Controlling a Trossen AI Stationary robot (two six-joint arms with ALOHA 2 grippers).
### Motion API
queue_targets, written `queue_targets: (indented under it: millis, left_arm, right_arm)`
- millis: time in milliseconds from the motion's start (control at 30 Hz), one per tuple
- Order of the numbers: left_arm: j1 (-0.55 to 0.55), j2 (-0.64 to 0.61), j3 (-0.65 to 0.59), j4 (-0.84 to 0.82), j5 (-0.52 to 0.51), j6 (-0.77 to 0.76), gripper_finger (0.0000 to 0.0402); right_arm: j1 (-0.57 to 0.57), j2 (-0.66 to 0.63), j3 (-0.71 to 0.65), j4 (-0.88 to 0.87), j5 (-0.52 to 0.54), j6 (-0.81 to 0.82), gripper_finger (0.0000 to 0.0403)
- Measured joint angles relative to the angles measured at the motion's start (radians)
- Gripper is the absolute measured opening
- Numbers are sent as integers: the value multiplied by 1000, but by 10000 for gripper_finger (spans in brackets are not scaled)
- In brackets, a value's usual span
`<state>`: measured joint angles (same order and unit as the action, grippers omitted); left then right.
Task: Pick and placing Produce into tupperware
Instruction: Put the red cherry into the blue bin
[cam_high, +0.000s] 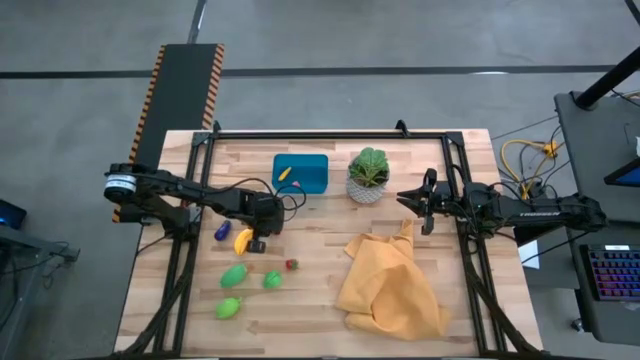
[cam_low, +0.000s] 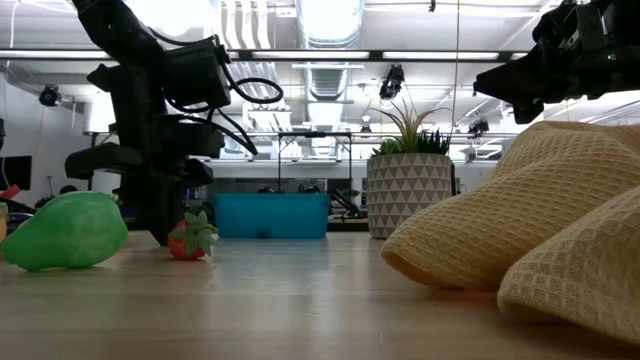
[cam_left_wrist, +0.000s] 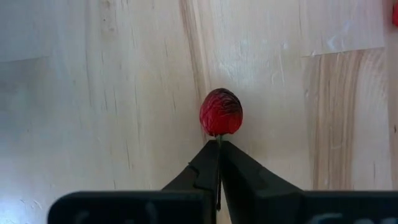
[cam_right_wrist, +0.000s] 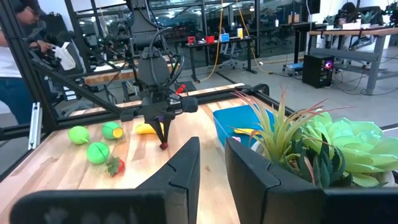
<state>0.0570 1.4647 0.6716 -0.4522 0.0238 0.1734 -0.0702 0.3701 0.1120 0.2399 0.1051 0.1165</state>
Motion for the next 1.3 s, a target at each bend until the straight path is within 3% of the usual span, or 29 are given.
queue_targets:
  millis: [1300]
  left_arm:
    - [0,-47,69,-3,28,44,0]
  right_arm:
    - [0,0,0,0,0,0,68]
